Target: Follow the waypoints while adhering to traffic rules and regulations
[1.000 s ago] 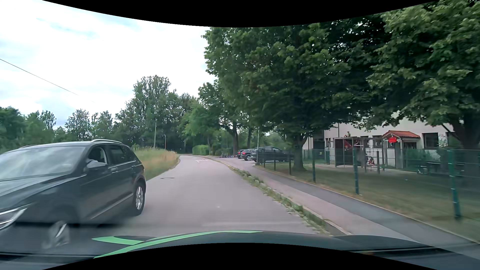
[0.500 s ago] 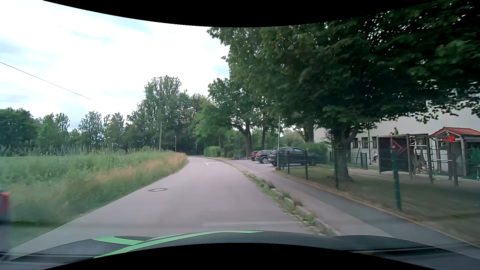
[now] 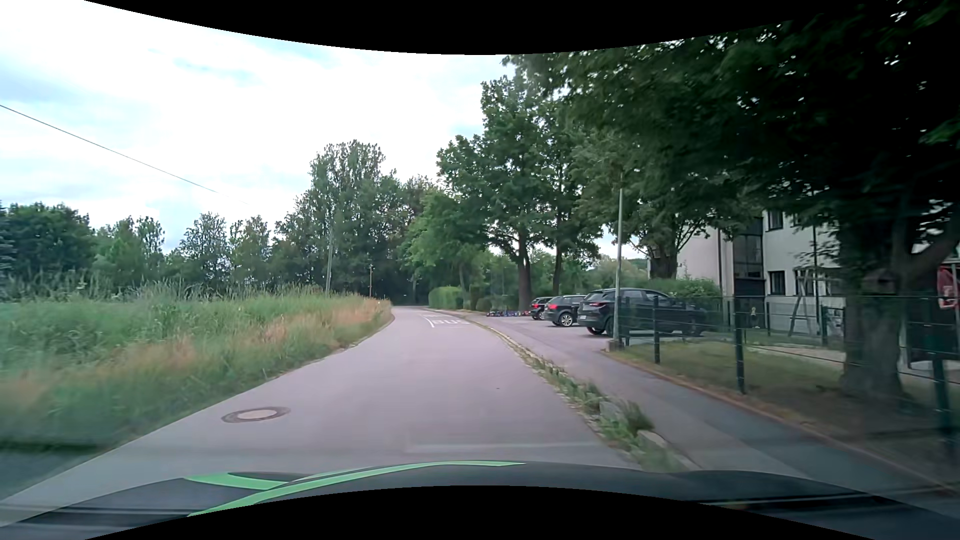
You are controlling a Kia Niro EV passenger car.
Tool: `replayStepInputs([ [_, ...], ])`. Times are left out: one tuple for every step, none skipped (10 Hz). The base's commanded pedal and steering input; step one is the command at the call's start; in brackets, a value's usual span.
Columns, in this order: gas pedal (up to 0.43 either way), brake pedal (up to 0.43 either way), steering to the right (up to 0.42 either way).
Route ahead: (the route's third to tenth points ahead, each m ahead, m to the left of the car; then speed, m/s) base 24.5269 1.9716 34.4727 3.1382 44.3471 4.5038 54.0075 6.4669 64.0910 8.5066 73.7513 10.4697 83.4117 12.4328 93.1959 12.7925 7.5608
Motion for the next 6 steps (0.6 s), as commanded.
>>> replayStepInputs([
  [0.039,0.000,-0.034],
  [0.047,0.000,-0.028],
  [0.047,0.000,-0.025],
  [0.059,0.000,-0.020],
  [0.059,0.000,-0.017],
  [0.059,0.000,-0.016],
])
